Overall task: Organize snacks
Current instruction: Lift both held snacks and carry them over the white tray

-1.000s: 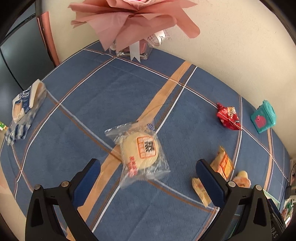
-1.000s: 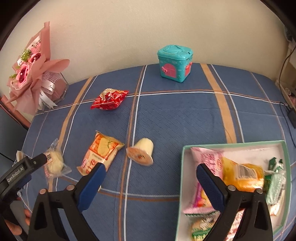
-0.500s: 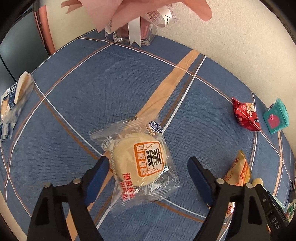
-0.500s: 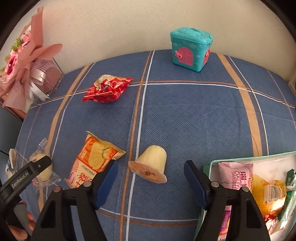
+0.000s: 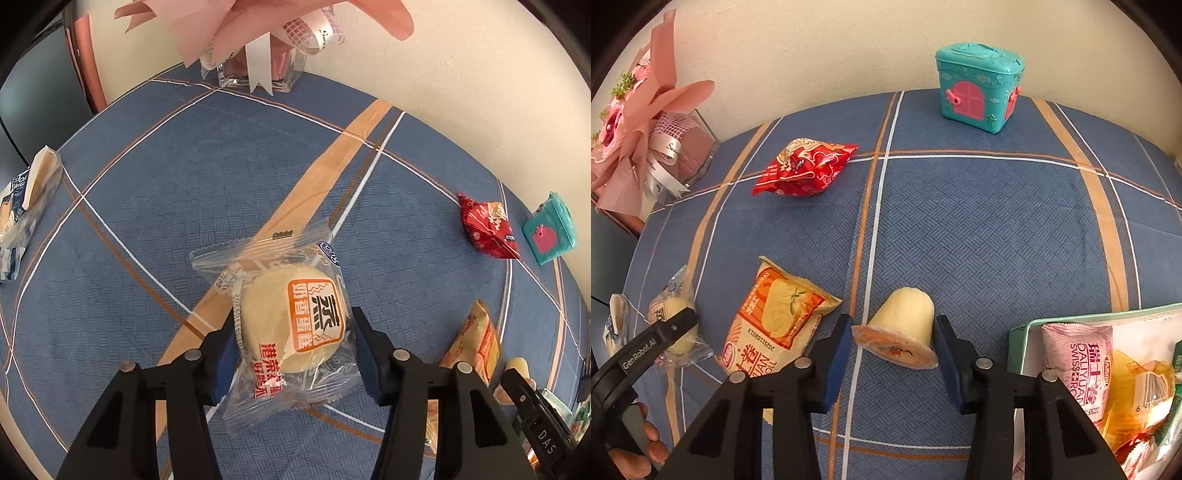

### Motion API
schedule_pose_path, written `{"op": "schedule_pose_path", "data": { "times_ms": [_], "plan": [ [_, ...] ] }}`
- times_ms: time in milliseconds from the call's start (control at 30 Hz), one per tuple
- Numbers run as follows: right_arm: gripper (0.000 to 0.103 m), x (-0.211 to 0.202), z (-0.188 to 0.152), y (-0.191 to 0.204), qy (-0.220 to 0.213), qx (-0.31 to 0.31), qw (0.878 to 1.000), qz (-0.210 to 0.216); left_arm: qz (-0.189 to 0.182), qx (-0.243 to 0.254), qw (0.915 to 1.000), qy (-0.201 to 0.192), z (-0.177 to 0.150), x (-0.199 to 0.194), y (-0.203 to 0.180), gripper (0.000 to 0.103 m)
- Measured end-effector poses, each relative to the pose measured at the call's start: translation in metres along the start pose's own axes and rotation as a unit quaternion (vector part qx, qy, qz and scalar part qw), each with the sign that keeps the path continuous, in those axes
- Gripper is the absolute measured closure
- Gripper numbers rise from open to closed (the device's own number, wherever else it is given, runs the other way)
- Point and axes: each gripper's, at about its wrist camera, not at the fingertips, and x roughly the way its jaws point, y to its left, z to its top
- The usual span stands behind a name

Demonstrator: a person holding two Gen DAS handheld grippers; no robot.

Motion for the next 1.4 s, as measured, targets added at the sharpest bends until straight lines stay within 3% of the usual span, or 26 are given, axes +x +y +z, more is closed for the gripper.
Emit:
{"op": "schedule_pose_path", "data": {
  "times_ms": [267,600,967,1400],
  "plan": [
    [0.056,-0.018,-0.007,-0.009,-0.003,0.010,1.000,0.006,0.000,0.002,1.0000,0.005,-0.003,-0.011,-0.004,0.048],
    [0.056,-0.052,-0.024,-0.008,0.000,0.021,1.000,0.000,-0.017,0.007,0.9998,-0.010,-0.010,-0.056,-0.019,0.047],
    [0.056,-0.090,-0.050,-0.019,0.000,0.019,1.000,0.004,-0.031,0.049,0.9982,-0.013,-0.053,-0.092,-0.054,0.047],
    [0.056,-0.133,-0.068,-0.048,-0.018,0.039,0.999,0.008,-0.043,0.076,0.9957,-0.030,-0.079,-0.127,-0.075,0.047]
  ]
}}
